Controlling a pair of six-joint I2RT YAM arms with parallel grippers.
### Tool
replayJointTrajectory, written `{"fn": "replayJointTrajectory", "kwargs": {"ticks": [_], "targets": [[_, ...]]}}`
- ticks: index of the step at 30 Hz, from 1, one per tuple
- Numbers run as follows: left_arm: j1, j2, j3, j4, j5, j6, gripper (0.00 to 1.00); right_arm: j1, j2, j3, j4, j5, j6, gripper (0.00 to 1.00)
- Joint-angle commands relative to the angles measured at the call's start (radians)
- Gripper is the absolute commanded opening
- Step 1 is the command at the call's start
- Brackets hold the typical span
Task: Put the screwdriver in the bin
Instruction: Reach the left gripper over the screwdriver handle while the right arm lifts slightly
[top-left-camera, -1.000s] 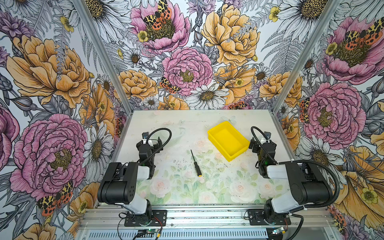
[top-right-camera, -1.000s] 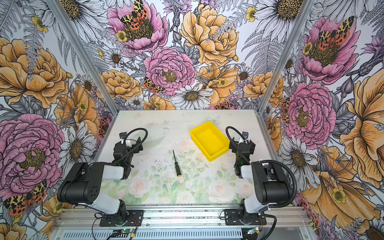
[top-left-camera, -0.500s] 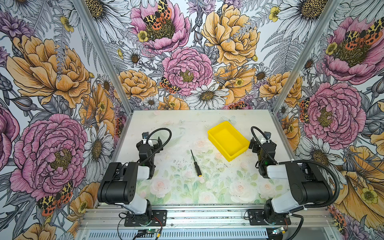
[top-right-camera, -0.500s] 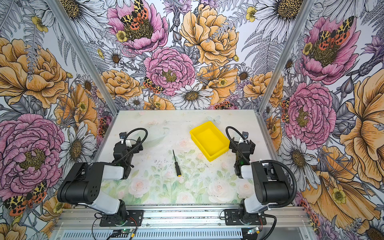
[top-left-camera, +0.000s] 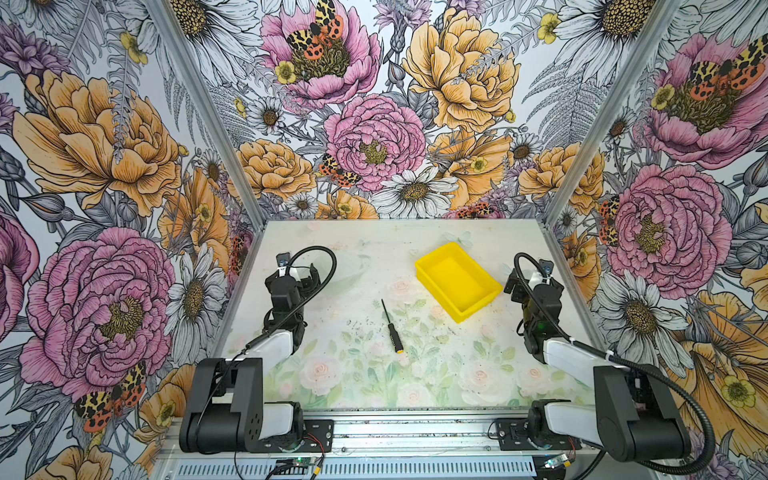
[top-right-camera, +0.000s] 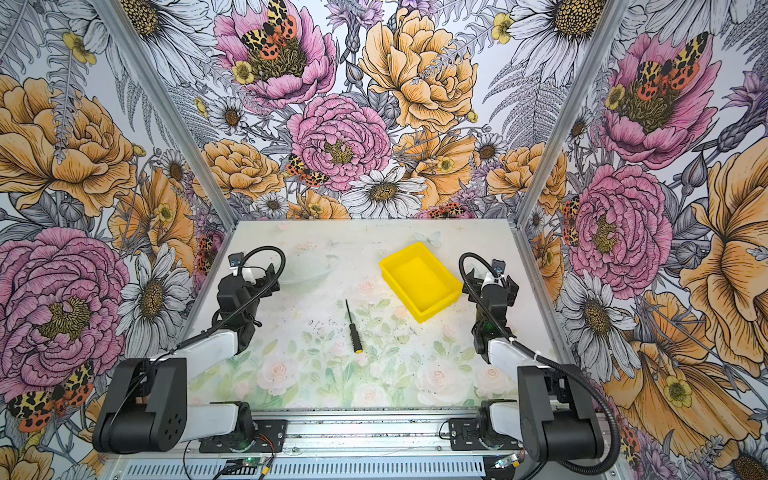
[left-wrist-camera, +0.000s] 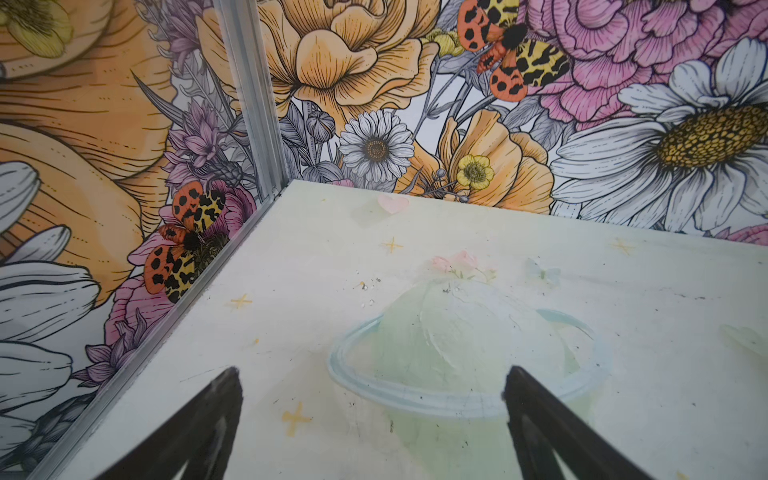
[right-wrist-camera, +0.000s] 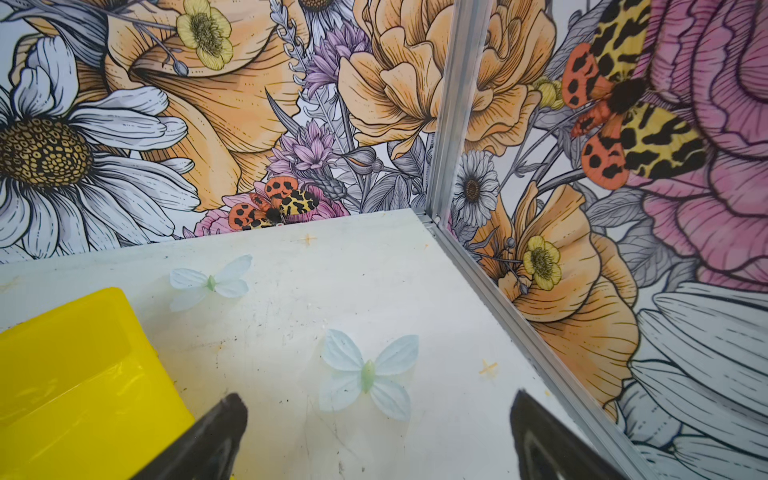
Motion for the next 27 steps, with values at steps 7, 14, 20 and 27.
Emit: {"fn": "replayJointTrajectory", "kwargs": {"ticks": [7,14,20,27], "targets": [[-0.071,-0.186,0.137,-0.554,-0.107,-0.236,0.99,0.074,-0.227,0.193,-0.585,0.141,0.162,0.99],[-0.178,-0.242,0.264,-0.831,-0.132,-0.426,0.99,0.109,-0.323,0.307,-0.887,0.097,0.266,0.99],[-0.282,-0.252,0.341,-0.996,-0.146,-0.547,0.99,0.122,-0.347,0.368,-1.022,0.090,0.298,0.99],[-0.413,-0.189,0.373,-1.098,-0.166,-0.649,0.99,0.129,-0.288,0.431,-1.114,0.015,0.319,0.99]]}}
